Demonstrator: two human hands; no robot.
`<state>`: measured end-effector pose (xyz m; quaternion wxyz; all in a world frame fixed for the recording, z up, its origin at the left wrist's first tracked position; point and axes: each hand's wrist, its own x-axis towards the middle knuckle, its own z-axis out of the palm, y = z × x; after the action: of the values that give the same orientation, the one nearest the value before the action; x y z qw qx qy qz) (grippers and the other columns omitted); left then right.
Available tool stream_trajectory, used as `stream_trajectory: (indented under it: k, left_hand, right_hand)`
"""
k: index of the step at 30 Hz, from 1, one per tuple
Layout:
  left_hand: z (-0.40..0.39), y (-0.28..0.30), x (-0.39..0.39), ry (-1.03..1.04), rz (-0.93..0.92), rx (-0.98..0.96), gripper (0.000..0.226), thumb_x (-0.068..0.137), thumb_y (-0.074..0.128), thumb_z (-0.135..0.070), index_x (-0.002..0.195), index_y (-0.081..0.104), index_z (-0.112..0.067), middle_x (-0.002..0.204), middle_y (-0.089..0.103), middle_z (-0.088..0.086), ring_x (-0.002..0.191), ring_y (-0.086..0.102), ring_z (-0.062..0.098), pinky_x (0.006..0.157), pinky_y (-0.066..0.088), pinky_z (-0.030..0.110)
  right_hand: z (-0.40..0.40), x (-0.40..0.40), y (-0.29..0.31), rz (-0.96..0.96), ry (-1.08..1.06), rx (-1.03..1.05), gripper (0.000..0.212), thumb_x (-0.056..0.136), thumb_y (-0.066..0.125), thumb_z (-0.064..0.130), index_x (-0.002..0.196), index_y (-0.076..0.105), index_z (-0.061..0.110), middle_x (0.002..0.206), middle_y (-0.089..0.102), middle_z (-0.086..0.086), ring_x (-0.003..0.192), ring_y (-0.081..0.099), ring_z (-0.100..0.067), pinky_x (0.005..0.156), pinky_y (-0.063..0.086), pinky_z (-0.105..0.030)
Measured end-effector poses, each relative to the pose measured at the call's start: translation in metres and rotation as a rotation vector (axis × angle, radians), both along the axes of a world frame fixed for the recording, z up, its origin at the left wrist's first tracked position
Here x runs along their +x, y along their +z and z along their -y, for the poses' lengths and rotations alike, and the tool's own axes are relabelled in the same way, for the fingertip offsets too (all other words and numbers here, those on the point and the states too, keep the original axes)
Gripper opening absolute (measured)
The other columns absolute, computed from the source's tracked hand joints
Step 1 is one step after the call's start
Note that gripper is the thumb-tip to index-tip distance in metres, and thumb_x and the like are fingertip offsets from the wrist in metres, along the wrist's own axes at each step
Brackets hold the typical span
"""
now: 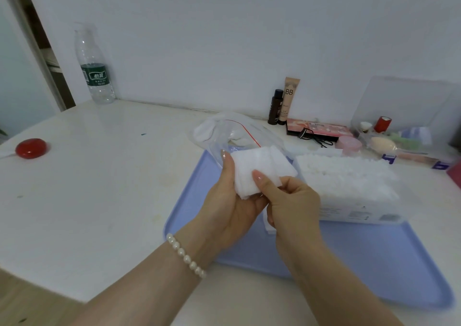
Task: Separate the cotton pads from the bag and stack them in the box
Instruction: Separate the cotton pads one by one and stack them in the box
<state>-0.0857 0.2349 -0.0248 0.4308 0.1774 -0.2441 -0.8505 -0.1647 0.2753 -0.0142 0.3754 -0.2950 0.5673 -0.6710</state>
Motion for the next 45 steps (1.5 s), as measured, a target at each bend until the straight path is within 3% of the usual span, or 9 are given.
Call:
stream_trajectory:
  k: [12,16,20,24,28,33,37,42,45]
  left_hand:
    - [0.01,0.004,0.017,0.034,0.03,-0.021,0.023,0.088,0.047,-0.016,0.104,0.061,-0.007,0.09,0.072,0.012,0.083,0.069,0.026,0.079,0.055,0.037]
    - [0.009,0.005,0.019,0.094,0.061,-0.024,0.017,0.09,0.048,-0.012,0.097,0.063,-0.012,0.086,0.072,0.01,0.077,0.07,0.024,0.075,0.056,0.038]
    - [0.009,0.003,0.017,0.196,0.209,-0.076,0.006,0.084,0.061,-0.008,0.086,0.065,-0.013,0.079,0.073,0.003,0.074,0.069,0.017,0.073,0.056,0.033]
    - [0.012,0.0,0.018,0.277,0.3,-0.073,0.011,0.084,0.061,0.004,0.082,0.062,-0.007,0.07,0.073,0.004,0.065,0.07,0.017,0.064,0.058,0.031]
    - [0.014,-0.001,0.018,0.268,0.29,-0.045,0.007,0.088,0.058,-0.001,0.084,0.061,-0.006,0.072,0.072,0.007,0.071,0.069,0.02,0.067,0.058,0.035]
    - [0.014,-0.001,0.017,0.253,0.283,-0.055,0.007,0.09,0.056,-0.003,0.086,0.062,-0.007,0.074,0.073,0.007,0.069,0.07,0.018,0.071,0.057,0.036]
    - [0.015,-0.002,0.019,0.265,0.316,-0.09,0.008,0.091,0.056,-0.005,0.088,0.063,-0.008,0.081,0.074,0.008,0.08,0.069,0.022,0.078,0.056,0.037]
    - [0.015,-0.008,0.017,0.127,0.4,-0.138,0.03,0.093,0.052,-0.013,0.116,0.059,0.005,0.107,0.068,0.018,0.088,0.066,0.027,0.072,0.058,0.034]
    - [0.012,-0.008,0.015,0.012,0.43,-0.21,0.028,0.092,0.052,-0.008,0.116,0.061,0.002,0.103,0.068,0.018,0.084,0.066,0.02,0.068,0.056,0.028]
  right_hand:
    - [-0.009,-0.034,0.03,-0.305,0.095,0.015,0.011,0.08,0.067,0.009,0.068,0.068,0.008,0.051,0.064,0.001,0.027,0.032,-0.009,0.033,0.026,-0.012]
    - [-0.012,-0.046,0.033,-0.667,0.033,0.015,0.023,0.082,0.06,0.002,0.063,0.065,0.014,0.049,0.063,0.003,0.027,0.042,-0.007,0.032,0.033,-0.014]
    - [-0.011,-0.036,0.018,-1.222,0.298,0.421,0.013,0.081,0.057,0.009,0.077,0.07,0.008,0.079,0.069,-0.009,0.056,0.065,-0.023,0.054,0.053,-0.03]
    - [-0.012,-0.027,0.007,-1.434,0.365,0.607,0.029,0.081,0.057,0.015,0.11,0.061,0.015,0.109,0.062,-0.005,0.093,0.062,-0.027,0.079,0.052,-0.031]
    - [-0.009,-0.028,0.002,-1.508,0.319,0.575,0.023,0.082,0.053,0.013,0.104,0.06,0.015,0.103,0.061,-0.006,0.099,0.058,-0.028,0.075,0.046,-0.028]
    - [-0.001,-0.041,-0.007,-1.306,0.272,0.461,0.027,0.083,0.053,0.006,0.104,0.059,0.021,0.099,0.06,-0.005,0.092,0.058,-0.023,0.076,0.047,-0.029]
    - [-0.005,-0.04,0.004,-1.028,0.285,0.075,0.025,0.073,0.06,0.003,0.08,0.061,0.026,0.069,0.057,0.013,0.055,0.044,-0.005,0.052,0.036,-0.013]
    - [-0.01,-0.033,0.025,-0.232,0.514,-0.214,0.023,0.066,0.065,-0.004,0.074,0.069,0.018,0.056,0.056,0.008,0.054,0.049,-0.007,0.053,0.042,-0.015]
    - [-0.01,-0.032,0.023,-0.118,0.487,-0.217,0.025,0.074,0.064,-0.01,0.084,0.068,0.013,0.057,0.057,0.001,0.056,0.055,-0.009,0.054,0.047,-0.019]
